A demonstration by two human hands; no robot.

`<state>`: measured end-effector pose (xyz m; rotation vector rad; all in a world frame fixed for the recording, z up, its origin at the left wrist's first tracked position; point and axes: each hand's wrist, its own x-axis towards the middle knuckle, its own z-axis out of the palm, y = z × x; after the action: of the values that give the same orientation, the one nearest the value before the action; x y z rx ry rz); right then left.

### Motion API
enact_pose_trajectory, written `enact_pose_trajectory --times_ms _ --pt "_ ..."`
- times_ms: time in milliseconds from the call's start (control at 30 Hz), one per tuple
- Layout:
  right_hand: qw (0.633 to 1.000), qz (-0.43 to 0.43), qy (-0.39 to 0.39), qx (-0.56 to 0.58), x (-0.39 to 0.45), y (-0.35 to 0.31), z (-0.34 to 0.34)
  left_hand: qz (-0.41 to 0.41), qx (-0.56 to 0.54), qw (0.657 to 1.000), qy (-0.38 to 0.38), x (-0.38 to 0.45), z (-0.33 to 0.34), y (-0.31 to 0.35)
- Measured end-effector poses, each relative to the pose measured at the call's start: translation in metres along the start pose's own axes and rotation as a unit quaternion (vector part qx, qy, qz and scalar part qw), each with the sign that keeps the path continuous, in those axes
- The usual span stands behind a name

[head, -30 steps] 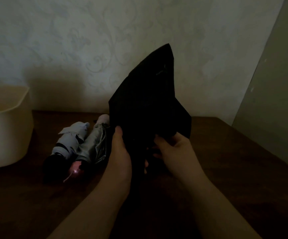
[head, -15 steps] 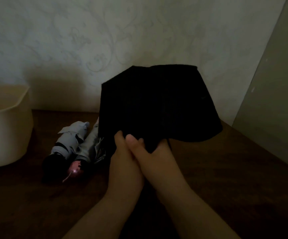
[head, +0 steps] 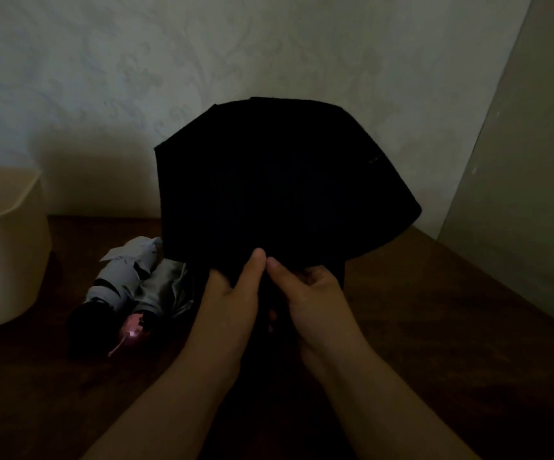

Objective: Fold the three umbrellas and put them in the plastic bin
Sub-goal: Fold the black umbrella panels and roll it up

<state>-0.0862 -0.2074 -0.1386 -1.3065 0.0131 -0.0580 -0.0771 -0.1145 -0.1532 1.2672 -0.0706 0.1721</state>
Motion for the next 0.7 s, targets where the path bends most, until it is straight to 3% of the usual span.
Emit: enact_pose_trajectory --times_ms 233,333,500,700 --pt "0.997 0.019 -0.052 0.050 0.000 0.001 -0.001 -0.028 -0.041 0.998 -0.050 0.001 0.002 0.006" --pt "0.995 0.010 -0.074 0.065 0.001 0.002 -0.001 -0.077 -0.073 0.993 -0.056 0.002 -0.001 0.006" --pt "0.996 0.013 -0.063 0.068 0.007 -0.001 -0.006 -0.101 -0.101 0.989 -0.035 0.011 -0.013 0.010" --pt "0.991 -0.071 0.011 0.109 0.022 -0.024 -0.034 -0.125 -0.106 0.986 -0.040 0.017 -0.022 0.011"
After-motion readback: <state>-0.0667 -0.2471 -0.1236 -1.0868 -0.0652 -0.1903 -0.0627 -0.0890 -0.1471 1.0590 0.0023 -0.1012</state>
